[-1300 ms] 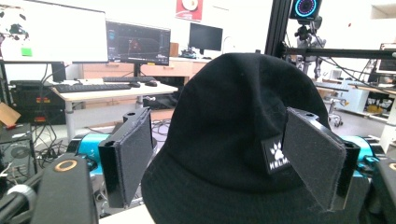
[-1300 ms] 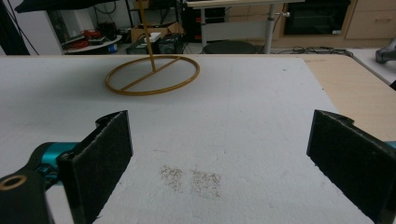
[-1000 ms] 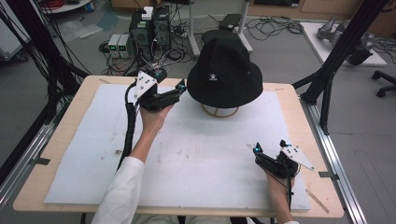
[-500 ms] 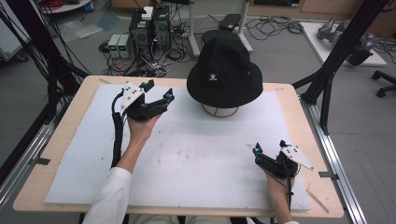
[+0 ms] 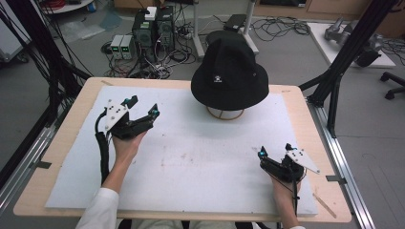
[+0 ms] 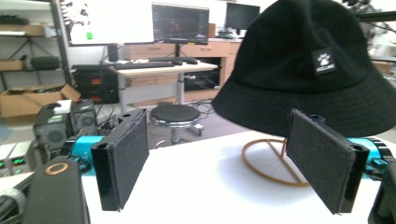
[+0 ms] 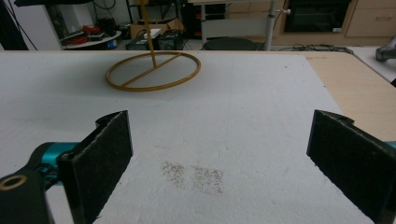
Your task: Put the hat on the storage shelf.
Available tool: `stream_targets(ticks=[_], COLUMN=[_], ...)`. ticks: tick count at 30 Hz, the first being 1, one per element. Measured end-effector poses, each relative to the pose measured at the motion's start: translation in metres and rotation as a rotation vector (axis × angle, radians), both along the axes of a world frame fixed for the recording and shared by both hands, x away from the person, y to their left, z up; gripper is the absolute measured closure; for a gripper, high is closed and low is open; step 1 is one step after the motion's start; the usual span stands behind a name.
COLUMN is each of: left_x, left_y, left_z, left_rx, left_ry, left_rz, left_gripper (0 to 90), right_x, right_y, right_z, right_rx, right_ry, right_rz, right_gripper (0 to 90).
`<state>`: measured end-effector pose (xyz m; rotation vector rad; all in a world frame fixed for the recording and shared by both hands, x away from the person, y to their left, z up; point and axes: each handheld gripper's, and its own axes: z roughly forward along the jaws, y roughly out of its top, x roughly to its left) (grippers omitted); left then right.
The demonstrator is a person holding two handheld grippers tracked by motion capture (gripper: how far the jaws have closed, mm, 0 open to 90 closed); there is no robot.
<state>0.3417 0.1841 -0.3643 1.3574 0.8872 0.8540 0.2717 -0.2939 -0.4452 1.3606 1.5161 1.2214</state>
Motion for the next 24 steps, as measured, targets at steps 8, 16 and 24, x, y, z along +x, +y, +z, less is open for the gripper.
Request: stream_targets(ticks=[8,16,24], left_x=[-0.019,-0.042,-0.052], left_y=[0.021,0.05,0.065], left_z=[-0.015,-0.031,-0.04], left_rx=[0.012,-0.01,-0.028], left_ry=[0.017,0.022,0.027], left_rz=[0.054,0.135,0.156], left_gripper=[21.0,21.0,21.0], right_x=[0.0,-0.001,0.0], right_y=[0.0,0.0,-0.002], right_z=[0.0,0.0,-0.001], right_rx=[0.005,0.007,0.008], right_ry=[0.005,0.006,0.01], right_rz=[-0.001,-0.011,-0.029], right_gripper=[5.9,5.9,5.9])
